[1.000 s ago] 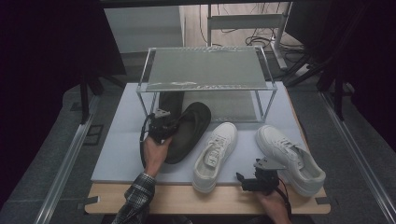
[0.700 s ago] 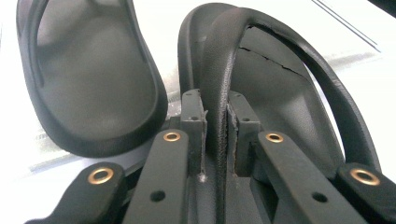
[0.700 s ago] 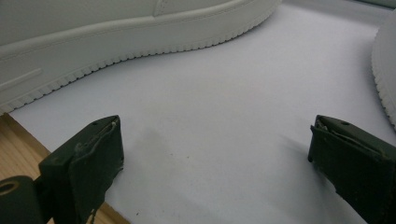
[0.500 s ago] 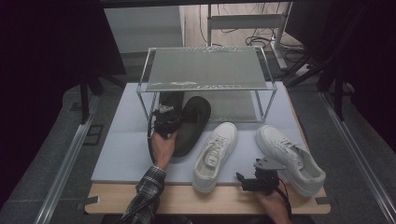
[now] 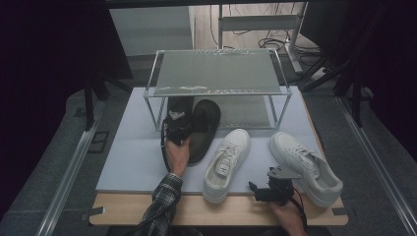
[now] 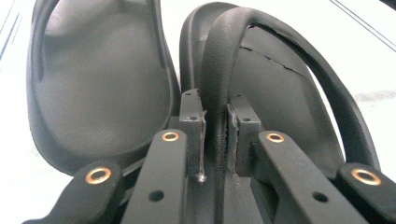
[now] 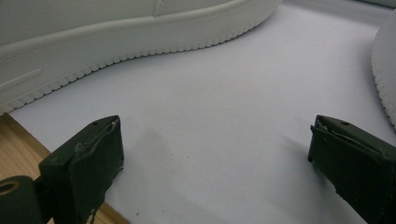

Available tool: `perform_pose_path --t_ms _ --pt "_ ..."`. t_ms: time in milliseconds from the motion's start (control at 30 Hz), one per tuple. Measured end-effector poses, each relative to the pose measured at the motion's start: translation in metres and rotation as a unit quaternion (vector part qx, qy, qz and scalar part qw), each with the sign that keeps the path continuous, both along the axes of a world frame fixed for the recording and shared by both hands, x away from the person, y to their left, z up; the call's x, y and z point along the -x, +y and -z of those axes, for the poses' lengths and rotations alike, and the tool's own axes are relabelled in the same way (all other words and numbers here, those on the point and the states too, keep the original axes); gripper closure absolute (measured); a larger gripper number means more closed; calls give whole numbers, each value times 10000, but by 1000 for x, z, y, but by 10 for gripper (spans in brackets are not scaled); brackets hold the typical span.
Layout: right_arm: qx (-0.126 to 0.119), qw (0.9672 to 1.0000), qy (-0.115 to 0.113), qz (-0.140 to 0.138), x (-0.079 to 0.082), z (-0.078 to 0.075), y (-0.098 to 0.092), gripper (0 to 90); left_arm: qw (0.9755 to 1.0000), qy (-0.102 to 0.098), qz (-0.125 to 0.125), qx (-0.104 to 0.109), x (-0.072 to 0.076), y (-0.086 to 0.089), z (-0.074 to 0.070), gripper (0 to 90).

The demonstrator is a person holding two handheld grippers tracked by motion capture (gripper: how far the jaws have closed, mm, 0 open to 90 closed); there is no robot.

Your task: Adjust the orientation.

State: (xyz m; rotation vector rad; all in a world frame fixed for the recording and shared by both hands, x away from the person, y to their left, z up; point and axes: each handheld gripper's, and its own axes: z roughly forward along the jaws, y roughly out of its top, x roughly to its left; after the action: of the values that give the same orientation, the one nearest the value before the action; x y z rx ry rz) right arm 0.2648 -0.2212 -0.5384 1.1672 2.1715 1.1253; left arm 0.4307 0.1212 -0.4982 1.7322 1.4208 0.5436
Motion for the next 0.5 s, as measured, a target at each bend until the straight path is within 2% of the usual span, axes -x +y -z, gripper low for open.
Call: perform_pose_path --t_ms 133,267,500 --pt "0 10000 0 0 0 0 0 33 9999 13 36 120 0 2 0 772" --pt "0 10000 -1 0 0 0 0 33 9998 -58 139 140 4 6 -6 717" --pt "3 10000 0 0 0 0 0 33 9986 -249 437 144 22 21 -21 765"
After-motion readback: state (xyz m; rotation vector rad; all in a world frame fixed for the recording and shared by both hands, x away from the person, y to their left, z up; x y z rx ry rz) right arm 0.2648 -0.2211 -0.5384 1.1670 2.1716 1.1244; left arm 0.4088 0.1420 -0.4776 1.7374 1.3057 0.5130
